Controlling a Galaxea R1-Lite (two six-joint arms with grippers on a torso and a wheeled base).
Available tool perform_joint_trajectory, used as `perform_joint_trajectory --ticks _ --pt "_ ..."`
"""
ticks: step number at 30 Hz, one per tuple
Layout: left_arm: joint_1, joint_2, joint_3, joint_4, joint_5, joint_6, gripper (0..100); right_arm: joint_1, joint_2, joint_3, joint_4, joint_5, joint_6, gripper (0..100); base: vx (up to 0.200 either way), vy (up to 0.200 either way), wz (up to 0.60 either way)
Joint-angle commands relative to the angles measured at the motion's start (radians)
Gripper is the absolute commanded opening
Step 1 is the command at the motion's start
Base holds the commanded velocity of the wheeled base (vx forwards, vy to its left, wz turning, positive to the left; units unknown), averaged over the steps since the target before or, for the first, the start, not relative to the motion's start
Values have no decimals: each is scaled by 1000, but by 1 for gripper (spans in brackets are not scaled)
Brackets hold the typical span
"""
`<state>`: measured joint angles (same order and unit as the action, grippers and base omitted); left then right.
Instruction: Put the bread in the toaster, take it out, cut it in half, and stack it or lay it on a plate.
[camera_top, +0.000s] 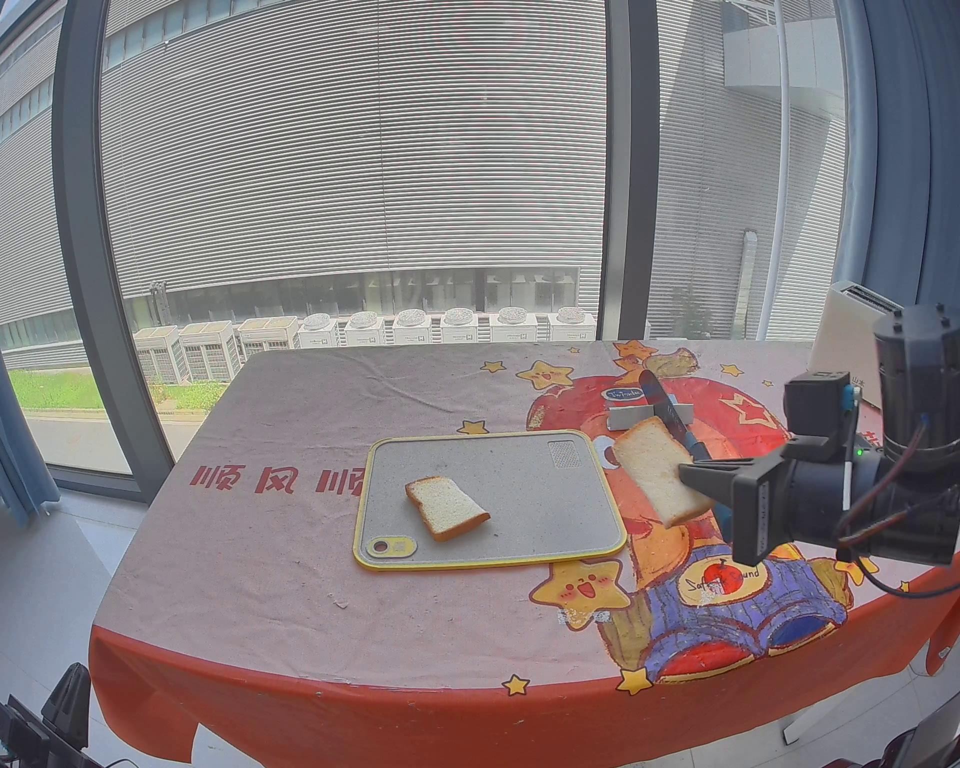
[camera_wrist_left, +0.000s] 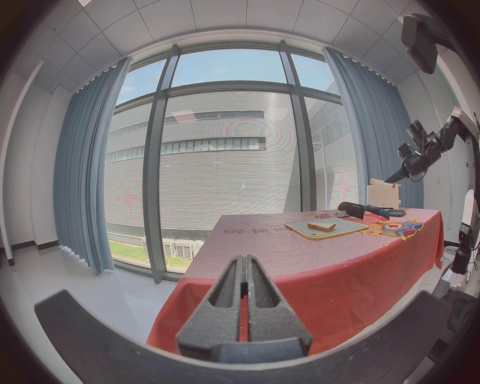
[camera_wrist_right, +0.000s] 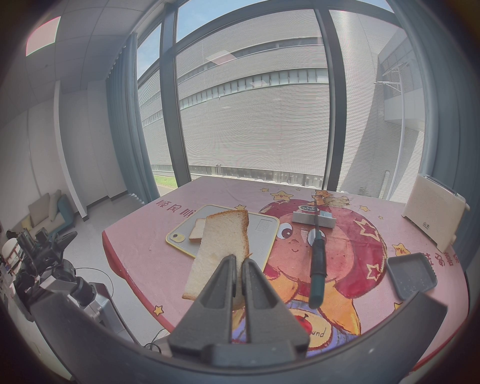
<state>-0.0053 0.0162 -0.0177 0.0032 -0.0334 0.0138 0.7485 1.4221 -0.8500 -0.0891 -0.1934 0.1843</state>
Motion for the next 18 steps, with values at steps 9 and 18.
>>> perform_joint_trajectory --ticks 9,18 --pt "-1 -16 16 0 0 2 0 -14 -189 157 -29 11 -12 0 0 0 0" --pt "-1 -16 16 0 0 2 0 2 -252 213 -98 6 -14 0 0 0 0"
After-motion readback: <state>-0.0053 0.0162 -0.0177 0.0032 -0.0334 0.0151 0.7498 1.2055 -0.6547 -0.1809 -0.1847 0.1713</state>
